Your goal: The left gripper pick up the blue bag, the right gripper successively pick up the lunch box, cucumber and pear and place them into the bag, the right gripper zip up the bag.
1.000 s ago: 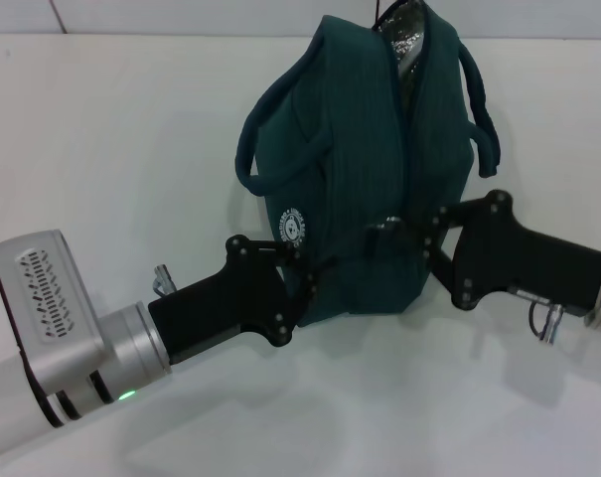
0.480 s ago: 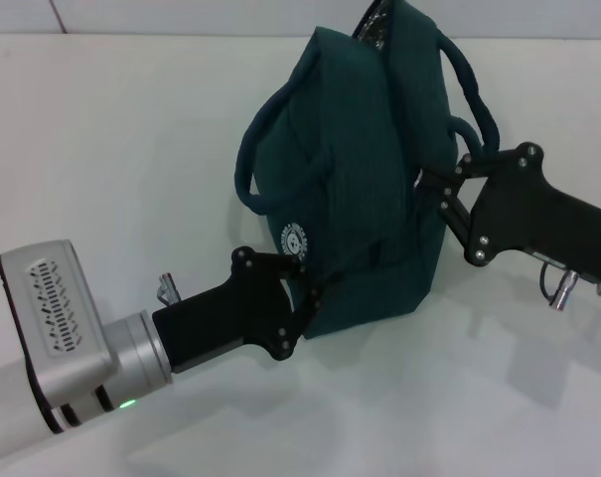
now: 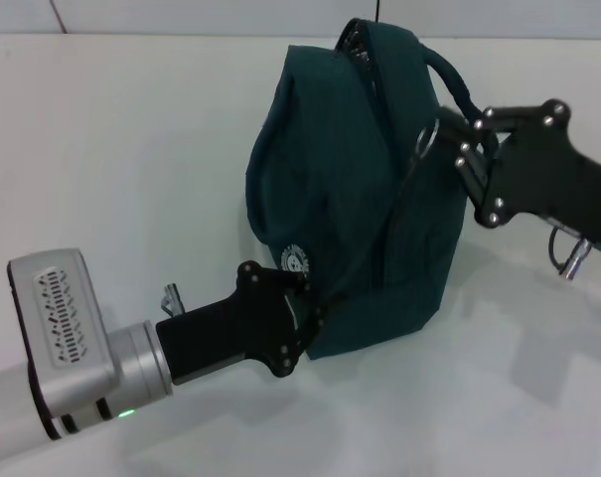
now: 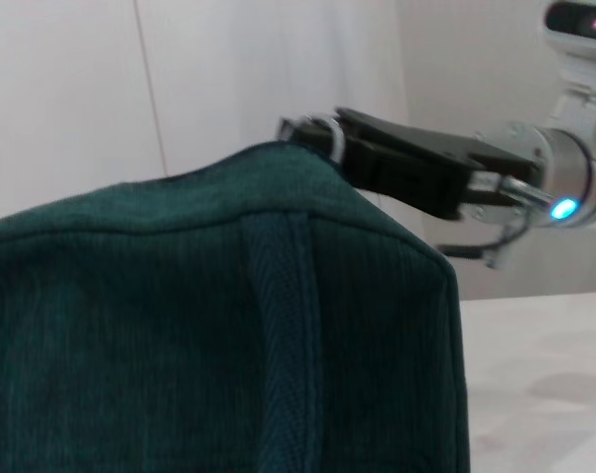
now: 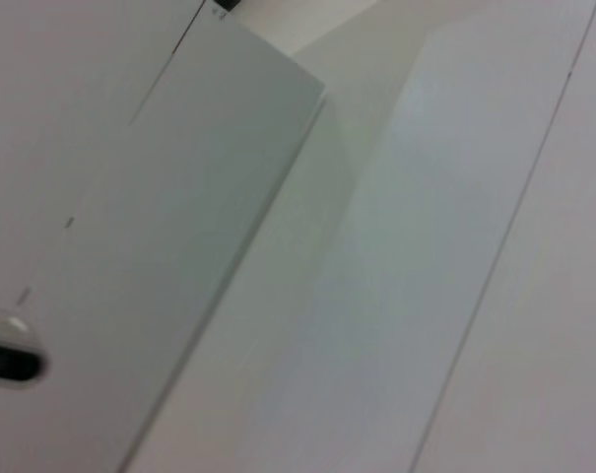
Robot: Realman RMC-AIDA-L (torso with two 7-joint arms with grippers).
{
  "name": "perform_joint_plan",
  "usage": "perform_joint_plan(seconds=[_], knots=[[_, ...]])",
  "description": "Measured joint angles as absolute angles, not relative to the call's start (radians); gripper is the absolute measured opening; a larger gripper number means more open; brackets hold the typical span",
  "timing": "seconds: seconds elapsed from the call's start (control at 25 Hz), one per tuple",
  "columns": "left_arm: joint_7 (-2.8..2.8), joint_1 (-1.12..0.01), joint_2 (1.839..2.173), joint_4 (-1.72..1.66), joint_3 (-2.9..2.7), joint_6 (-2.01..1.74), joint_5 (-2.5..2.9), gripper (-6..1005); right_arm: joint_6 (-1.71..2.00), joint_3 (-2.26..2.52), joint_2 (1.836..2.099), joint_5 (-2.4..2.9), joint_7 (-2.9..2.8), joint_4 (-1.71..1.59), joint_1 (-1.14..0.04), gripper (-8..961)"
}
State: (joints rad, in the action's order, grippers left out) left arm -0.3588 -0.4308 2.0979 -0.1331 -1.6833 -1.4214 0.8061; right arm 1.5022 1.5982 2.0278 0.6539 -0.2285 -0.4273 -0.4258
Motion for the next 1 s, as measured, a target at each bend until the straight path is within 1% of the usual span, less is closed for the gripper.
perform_joint_plan(seconds=[0.4, 0.64, 1.0], knots=[[-0.357, -0.401, 2.084, -0.13, -1.674, -1.419, 0.733, 68, 1.562, 1.705, 2.028, 0.458, -0.078, -0.419, -0.39, 6], [-0.352, -0.361, 2.089, -0.134, -1.673, -1.439, 0.616, 68, 1.569, 1.879, 2.028, 0.323, 0.042, -0.445, -0.366, 5], [-0.343, -0.35, 2.087, -0.127, -1.672, -1.442, 0.588, 68, 1.545, 1.895, 2.026, 0.222, -0.034, -0.452, -0.371, 8]])
